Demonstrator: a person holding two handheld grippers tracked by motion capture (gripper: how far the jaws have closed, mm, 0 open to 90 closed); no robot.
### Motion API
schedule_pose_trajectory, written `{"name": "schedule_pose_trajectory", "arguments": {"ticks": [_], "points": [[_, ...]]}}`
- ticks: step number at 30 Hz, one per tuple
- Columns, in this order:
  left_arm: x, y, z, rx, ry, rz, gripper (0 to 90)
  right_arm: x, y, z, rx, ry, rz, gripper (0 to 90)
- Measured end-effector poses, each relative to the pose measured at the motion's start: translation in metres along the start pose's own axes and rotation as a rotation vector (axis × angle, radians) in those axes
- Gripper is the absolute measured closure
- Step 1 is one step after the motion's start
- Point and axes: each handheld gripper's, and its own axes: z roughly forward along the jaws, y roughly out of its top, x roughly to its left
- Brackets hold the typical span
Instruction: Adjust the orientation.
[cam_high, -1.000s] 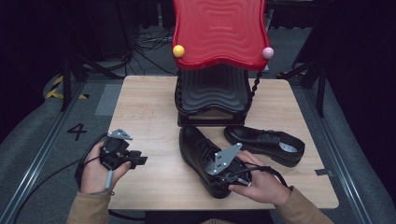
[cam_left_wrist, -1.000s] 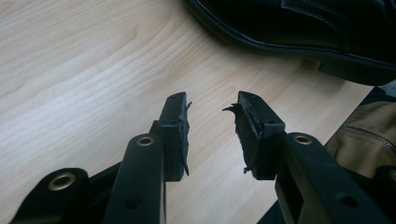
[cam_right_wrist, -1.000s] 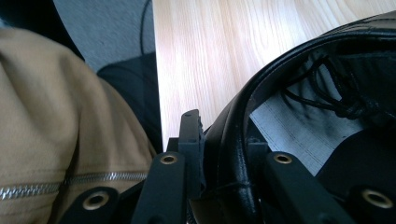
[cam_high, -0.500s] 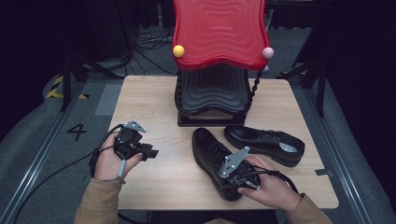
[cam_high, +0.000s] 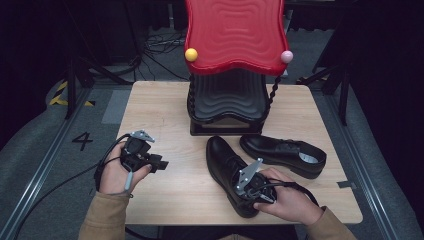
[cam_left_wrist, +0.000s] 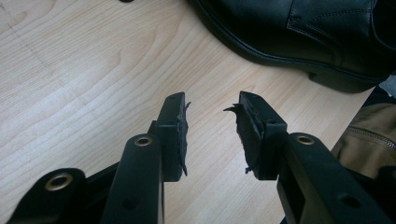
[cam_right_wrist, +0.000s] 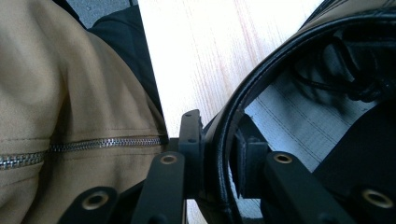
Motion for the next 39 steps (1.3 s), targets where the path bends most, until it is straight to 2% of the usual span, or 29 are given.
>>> {"name": "schedule_pose_trajectory", "arguments": {"ticks": [3,7,11,13,14,16,17,18,19,21,24,29,31,35,37,39], "points": [[0.0,0.002,0.002,0.006,0.0,0.006,62.6,-0.003,-0.002,-0.002,-0.047,0.022,0.026,70.2],[0.0,0.004,0.003,0.001,0.005,0.004,59.6,-0.005,-0.006,-0.011,-0.089,0.02,0.035,67.2],[0.001,0.003,0.004,0.006,0.007,0.005,58.6,-0.009,-0.009,-0.031,-0.186,0.033,0.054,65.6],[0.001,0.003,0.003,0.003,0.005,0.004,58.5,-0.012,-0.012,-0.04,-0.221,0.015,0.066,65.6],[0.001,0.003,0.003,0.003,0.005,0.004,58.4,-0.012,-0.012,-0.04,-0.221,0.015,0.066,65.6],[0.001,0.003,0.004,0.003,0.007,0.003,58.3,-0.022,-0.022,-0.055,-0.277,-0.041,0.099,65.6],[0.0,0.004,0.004,0.004,0.007,0.005,58.2,-0.027,-0.025,-0.06,-0.296,-0.055,0.119,65.5],[0.0,0.004,0.004,0.002,0.007,0.005,58.2,-0.027,-0.025,-0.06,-0.296,-0.055,0.119,65.5],[0.0,0.004,0.004,0.007,0.009,0.005,58.2,-0.031,-0.029,-0.064,-0.317,-0.08,0.145,65.4],[-0.001,0.004,0.005,0.01,0.005,0.005,58.2,-0.042,-0.039,-0.074,-0.345,-0.16,0.211,65.5],[0.0,0.004,0.005,0.008,0.005,0.003,58.2,-0.056,-0.054,-0.087,-0.382,-0.244,0.3,65.9],[0.001,0.004,0.006,0.012,0.005,0.004,58.1,-0.078,-0.081,-0.105,-0.398,-0.332,0.425,63.8],[0.001,0.005,0.006,0.013,0.006,0.006,58.1,-0.083,-0.09,-0.109,-0.389,-0.369,0.456,62.2],[0.001,0.004,0.007,0.015,0.007,0.003,58.1,-0.091,-0.105,-0.118,-0.379,-0.411,0.506,58.9],[0.001,0.004,0.007,0.015,0.007,0.001,57.9,-0.096,-0.111,-0.119,-0.351,-0.419,0.524,53.8],[0.001,0.004,0.007,0.015,0.006,0.001,57.6,-0.101,-0.118,-0.116,-0.296,-0.4,0.549,50.0]]}}
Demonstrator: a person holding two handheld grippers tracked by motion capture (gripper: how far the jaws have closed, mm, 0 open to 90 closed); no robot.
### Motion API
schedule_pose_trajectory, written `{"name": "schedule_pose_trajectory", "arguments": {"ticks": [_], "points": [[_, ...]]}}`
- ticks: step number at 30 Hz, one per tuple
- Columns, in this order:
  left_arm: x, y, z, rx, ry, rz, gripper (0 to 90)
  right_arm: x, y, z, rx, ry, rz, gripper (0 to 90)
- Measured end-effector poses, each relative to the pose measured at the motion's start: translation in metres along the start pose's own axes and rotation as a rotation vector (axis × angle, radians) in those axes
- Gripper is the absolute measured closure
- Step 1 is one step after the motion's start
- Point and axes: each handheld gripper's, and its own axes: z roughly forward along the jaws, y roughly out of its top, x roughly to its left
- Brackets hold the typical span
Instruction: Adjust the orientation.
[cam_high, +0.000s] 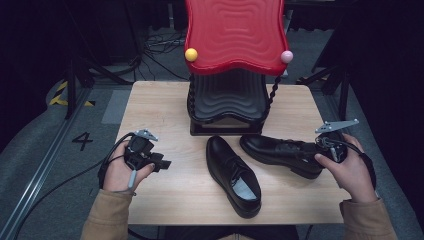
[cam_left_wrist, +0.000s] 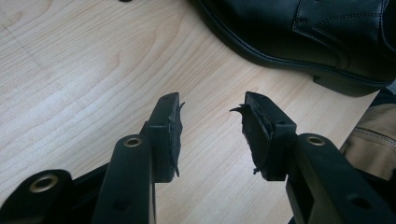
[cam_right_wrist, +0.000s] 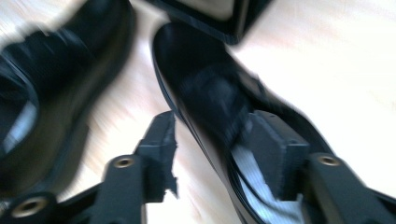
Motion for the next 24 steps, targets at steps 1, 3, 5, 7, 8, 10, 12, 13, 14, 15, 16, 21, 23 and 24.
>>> {"name": "schedule_pose_trajectory", "arguments": {"ticks": [1,3,5,7,8,10,12,13,14,15,16,21,23,24], "points": [[0.0,0.0,0.0,0.0,0.0,0.0,57.6,0.0,0.0,0.0,0.0,0.0,0.0,50.0],[0.001,0.001,0.001,-0.003,-0.004,-0.002,57.5,-0.007,-0.005,0.005,0.028,-0.009,-0.003,48.4],[0.001,0.003,0.002,-0.004,-0.007,-0.001,57.4,-0.011,-0.008,0.009,0.044,0.001,0.003,47.2],[0.001,0.005,0.004,0.001,-0.011,0.001,57.3,-0.013,-0.012,0.015,0.076,0.007,0.003,47.2],[0.002,0.005,0.005,0.001,-0.011,0.007,57.3,-0.014,-0.013,0.017,0.088,0.008,0.0,47.2],[0.001,0.005,0.006,0.008,-0.011,0.006,57.1,-0.016,-0.016,0.025,0.129,0.001,-0.015,48.1],[0.001,0.005,0.005,0.006,-0.01,0.005,56.7,-0.017,-0.018,0.033,0.181,-0.01,-0.045,49.0],[0.001,0.005,0.005,0.008,-0.009,0.004,56.6,-0.018,-0.019,0.037,0.205,-0.004,-0.049,48.9],[0.001,0.005,0.005,0.01,-0.01,0.006,56.6,-0.019,-0.021,0.041,0.231,0.003,-0.049,49.1],[0.001,0.005,0.005,0.01,-0.01,0.006,56.6,-0.02,-0.022,0.045,0.251,0.002,-0.052,49.5],[0.001,0.004,0.006,0.01,-0.008,0.002,56.7,-0.021,-0.024,0.049,0.267,-0.001,-0.055,50.1],[0.001,0.004,0.007,0.015,-0.008,-0.001,56.5,-0.025,-0.026,0.057,0.298,0.011,-0.066,55.5],[0.001,0.003,0.007,0.012,-0.01,-0.003,56.4,-0.025,-0.026,0.058,0.309,0.016,-0.073,57.9],[0.001,0.003,0.006,0.013,-0.009,-0.004,56.4,-0.025,-0.026,0.058,0.307,0.022,-0.073,61.3]]}}
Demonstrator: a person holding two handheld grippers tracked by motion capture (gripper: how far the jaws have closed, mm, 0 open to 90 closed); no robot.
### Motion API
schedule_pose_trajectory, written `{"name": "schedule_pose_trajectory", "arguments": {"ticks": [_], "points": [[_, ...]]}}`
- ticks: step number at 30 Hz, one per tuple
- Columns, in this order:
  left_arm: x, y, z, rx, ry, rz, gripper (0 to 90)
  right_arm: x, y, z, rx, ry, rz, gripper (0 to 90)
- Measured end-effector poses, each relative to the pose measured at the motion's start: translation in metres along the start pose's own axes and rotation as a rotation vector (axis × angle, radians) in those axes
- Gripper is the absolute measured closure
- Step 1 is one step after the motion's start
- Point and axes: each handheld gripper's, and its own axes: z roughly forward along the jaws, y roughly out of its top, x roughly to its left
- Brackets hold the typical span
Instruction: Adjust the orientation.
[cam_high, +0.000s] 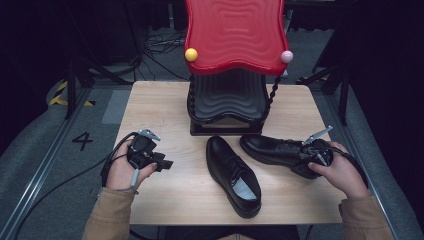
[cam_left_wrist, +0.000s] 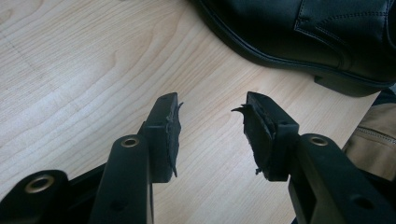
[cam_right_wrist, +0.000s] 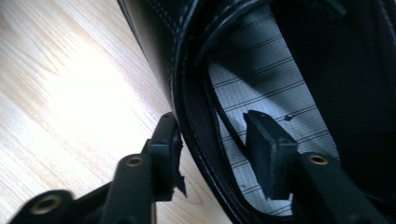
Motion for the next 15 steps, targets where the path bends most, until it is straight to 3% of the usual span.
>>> {"name": "schedule_pose_trajectory", "arguments": {"ticks": [1,8,10,15], "points": [[0.0,0.0,0.0,-0.001,0.0,-0.001,56.4,0.0,0.0,0.0,-0.001,0.022,0.002,69.4],[0.0,-0.001,0.001,-0.001,-0.001,-0.002,56.3,0.005,0.002,-0.003,0.01,0.048,-0.075,83.3],[0.0,-0.001,0.0,-0.003,-0.004,-0.002,56.3,0.009,0.004,-0.003,0.0,0.058,-0.099,85.9],[0.0,-0.001,0.0,-0.006,-0.001,-0.001,56.3,0.02,0.009,-0.012,-0.028,0.07,-0.108,87.0]]}}
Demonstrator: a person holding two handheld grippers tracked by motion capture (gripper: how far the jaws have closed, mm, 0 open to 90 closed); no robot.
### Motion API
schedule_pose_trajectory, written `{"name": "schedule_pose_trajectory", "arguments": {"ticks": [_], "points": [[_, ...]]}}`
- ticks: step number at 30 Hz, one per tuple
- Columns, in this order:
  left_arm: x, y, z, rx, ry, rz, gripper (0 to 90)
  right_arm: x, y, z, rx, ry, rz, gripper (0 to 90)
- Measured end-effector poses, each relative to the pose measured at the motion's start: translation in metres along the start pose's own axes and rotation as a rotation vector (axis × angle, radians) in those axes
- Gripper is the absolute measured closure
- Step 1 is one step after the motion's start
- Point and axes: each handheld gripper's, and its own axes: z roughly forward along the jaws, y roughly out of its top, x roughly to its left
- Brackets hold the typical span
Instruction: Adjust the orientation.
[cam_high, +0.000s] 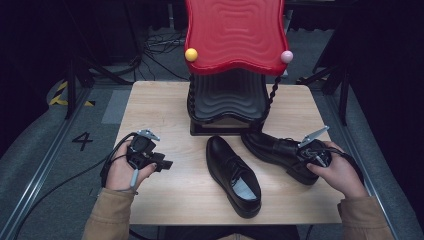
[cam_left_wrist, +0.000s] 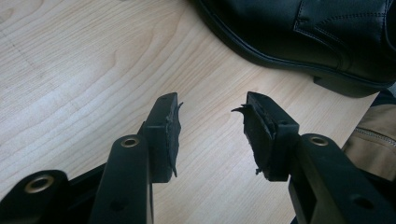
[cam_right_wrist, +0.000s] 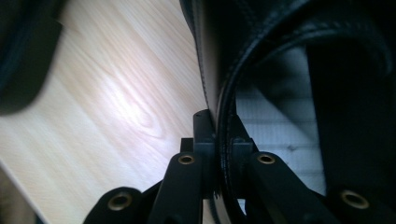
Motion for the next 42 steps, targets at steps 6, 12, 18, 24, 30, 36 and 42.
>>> {"name": "schedule_pose_trajectory", "arguments": {"ticks": [6,12,18,24,30,36,42], "points": [[0.0,0.001,0.0,0.0,-0.002,0.0,56.4,0.02,0.009,-0.015,-0.047,-0.028,-0.016,87.1],[-0.001,0.001,0.001,0.006,-0.003,0.008,56.4,0.043,0.019,-0.024,-0.056,-0.054,0.004,87.0],[-0.002,0.001,0.001,0.007,-0.002,0.008,56.4,0.068,0.03,-0.02,-0.062,-0.074,0.009,87.0],[-0.002,0.001,0.0,0.003,0.0,0.004,56.4,0.091,0.04,-0.001,-0.015,-0.211,0.027,86.7],[-0.001,0.001,0.0,0.001,0.002,0.005,56.5,0.105,0.045,0.014,-0.031,-0.181,0.061,84.0],[-0.002,0.001,0.0,0.001,-0.002,0.005,56.6,0.112,0.047,0.02,-0.022,-0.137,0.051,82.2],[-0.002,0.001,0.001,0.007,-0.003,0.007,56.9,0.116,0.048,0.017,-0.073,-0.049,0.056,72.8]]}}
